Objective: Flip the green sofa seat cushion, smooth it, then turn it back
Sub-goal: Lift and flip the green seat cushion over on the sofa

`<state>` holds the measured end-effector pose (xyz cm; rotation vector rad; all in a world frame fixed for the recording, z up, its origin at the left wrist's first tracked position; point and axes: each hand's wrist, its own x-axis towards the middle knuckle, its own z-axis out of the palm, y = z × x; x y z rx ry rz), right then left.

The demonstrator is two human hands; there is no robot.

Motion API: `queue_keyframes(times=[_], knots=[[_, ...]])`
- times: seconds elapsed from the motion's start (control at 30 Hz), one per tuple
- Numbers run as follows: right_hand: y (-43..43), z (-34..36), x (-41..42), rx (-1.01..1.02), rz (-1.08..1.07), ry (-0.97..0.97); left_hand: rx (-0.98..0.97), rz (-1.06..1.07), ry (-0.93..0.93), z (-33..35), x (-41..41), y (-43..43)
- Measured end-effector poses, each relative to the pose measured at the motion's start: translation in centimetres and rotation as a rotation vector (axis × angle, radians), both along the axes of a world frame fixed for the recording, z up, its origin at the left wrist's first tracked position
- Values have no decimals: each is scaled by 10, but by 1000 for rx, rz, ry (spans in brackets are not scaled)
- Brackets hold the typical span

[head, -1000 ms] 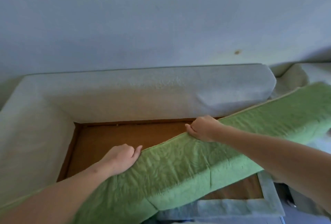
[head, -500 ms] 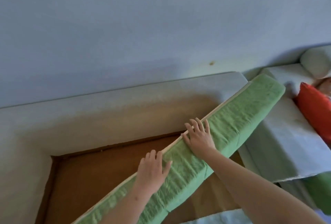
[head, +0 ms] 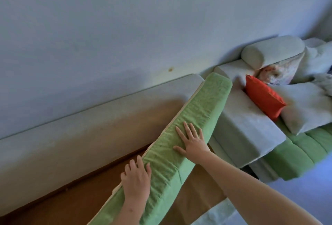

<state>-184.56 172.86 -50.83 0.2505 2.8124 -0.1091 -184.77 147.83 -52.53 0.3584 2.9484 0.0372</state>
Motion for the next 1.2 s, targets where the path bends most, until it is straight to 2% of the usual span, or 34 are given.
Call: queue_keyframes(times=[0.13,0.23,0.4,0.53,0.6,0.7,0.77,0.83,0.93,1.2], knots=[[22,7,-30,-17,-32,-47,69,29,-35,18,-24,51],[50,10,-55,-16,-65,-49,75,49,31,20,-33,94],[154,9,-116,-25,-162,-8,67,-58,57,16,-79,197],[263,14,-172,-30,-310,6,104,-58,142,9,-114,296],[314,5,-188,-56,-427,68,123,-86,235,-1,-133,342],[362,-26,-199,-53,-520,298,200,-83,302,-18,-159,396],[372,-40,-207,-43,-547,425,226,-57,292,-21,-171,418],[380,-45,-221,-46,-534,462,212,-14,270,-21,-181,440],[386,-42,-229,-112,-486,421,249,50,142,-18,-192,453],[415,-22,-227,-294,-423,338,298,12,131,-4,-195,458]])
